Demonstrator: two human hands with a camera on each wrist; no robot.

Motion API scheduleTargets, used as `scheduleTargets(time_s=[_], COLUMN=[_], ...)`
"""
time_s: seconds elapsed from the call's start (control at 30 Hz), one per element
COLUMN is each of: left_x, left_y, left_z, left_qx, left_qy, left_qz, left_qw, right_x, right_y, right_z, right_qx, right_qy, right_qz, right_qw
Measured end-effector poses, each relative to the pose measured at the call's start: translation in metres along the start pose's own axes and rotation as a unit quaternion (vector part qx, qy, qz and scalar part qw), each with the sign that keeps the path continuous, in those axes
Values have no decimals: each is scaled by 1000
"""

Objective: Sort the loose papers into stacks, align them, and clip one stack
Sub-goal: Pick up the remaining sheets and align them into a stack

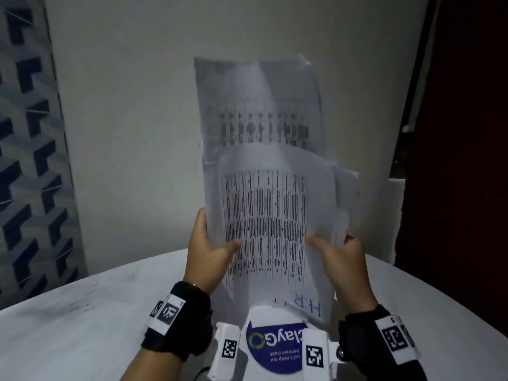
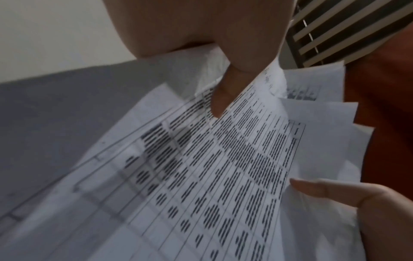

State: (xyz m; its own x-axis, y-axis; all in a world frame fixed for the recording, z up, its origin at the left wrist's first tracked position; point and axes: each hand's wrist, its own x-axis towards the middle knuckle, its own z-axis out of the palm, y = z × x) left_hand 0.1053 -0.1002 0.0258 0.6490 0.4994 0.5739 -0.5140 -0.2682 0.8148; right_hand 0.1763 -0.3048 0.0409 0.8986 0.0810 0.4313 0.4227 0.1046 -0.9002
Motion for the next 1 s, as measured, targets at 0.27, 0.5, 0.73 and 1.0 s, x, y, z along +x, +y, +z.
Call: scheduleTargets(time_s=[0.27,0.5,0.73,1.0], left_x=[12,17,18,11], left_y=[3,29,37,43], left_z=[-10,-9,-5,5], left_qx=[-25,26,39,55], left_qy=[18,-14,-22,-11], left_qz=[-8,20,68,141], left_qw=[999,999,997,988], right_x=[9,13,7,3], right_y=[1,-1,-13,-14], right_z=[-10,-12,-8,-3], right_qx=[43,26,37,-26], right_qy=[10,-39,-70,-25], right_qz=[24,-25,-70,-83], right_qw=[999,999,994,996])
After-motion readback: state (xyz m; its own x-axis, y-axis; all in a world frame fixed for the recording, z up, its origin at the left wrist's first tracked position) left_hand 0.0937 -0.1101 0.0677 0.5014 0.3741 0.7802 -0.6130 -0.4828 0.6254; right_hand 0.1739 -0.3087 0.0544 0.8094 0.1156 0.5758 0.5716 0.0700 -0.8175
